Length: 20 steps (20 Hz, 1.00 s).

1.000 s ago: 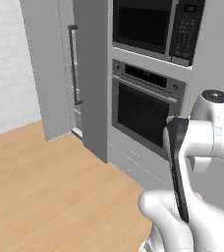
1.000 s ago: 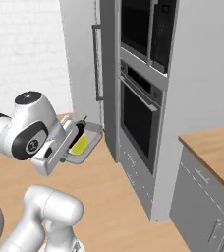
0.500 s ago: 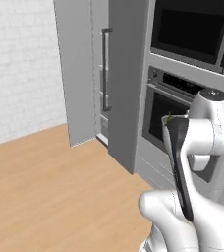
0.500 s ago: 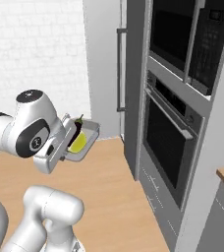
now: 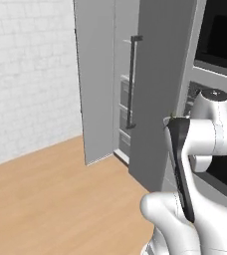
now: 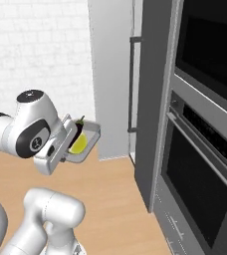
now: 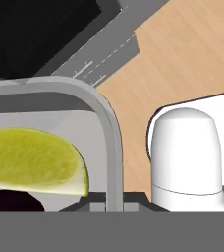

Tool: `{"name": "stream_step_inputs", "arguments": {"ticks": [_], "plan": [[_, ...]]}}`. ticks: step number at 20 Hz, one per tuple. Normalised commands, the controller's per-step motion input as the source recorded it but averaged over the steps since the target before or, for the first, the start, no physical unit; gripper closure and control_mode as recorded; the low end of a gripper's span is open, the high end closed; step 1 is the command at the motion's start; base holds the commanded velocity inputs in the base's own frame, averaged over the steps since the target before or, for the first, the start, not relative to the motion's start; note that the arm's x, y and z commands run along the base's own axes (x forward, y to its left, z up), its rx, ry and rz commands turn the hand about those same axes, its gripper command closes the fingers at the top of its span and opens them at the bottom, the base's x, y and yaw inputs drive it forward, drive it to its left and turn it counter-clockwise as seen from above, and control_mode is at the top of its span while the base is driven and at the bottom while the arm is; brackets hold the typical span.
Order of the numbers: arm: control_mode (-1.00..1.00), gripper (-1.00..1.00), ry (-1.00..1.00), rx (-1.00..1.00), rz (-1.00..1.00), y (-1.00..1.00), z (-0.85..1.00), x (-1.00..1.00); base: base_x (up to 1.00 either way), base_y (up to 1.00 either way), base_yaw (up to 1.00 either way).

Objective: Take the meat container that has the shrimp and place it on the second highest rack of the freezer. Then take the vegetable container that has the lemon wedge and eggplant and place it on the highest rack of the freezer.

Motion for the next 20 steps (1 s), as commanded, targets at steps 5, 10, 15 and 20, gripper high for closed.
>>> {"name": "stream_step_inputs", "arguments": {"ticks": [5, 10, 15, 20], "plan": [[1.00, 1.00, 0.00, 0.00, 0.00, 0.00, 0.00, 0.00, 1.00, 0.22, 0.00], [1.00, 1.00, 0.00, 0.00, 0.00, 0.00, 0.00, 0.00, 0.99, 0.22, -0.03], [1.00, 1.00, 0.00, 0.00, 0.00, 0.00, 0.00, 0.00, 0.87, -0.01, -0.15], [1.00, 1.00, 0.00, 0.00, 0.00, 0.00, 0.00, 0.00, 0.73, -0.01, -0.31]]}}
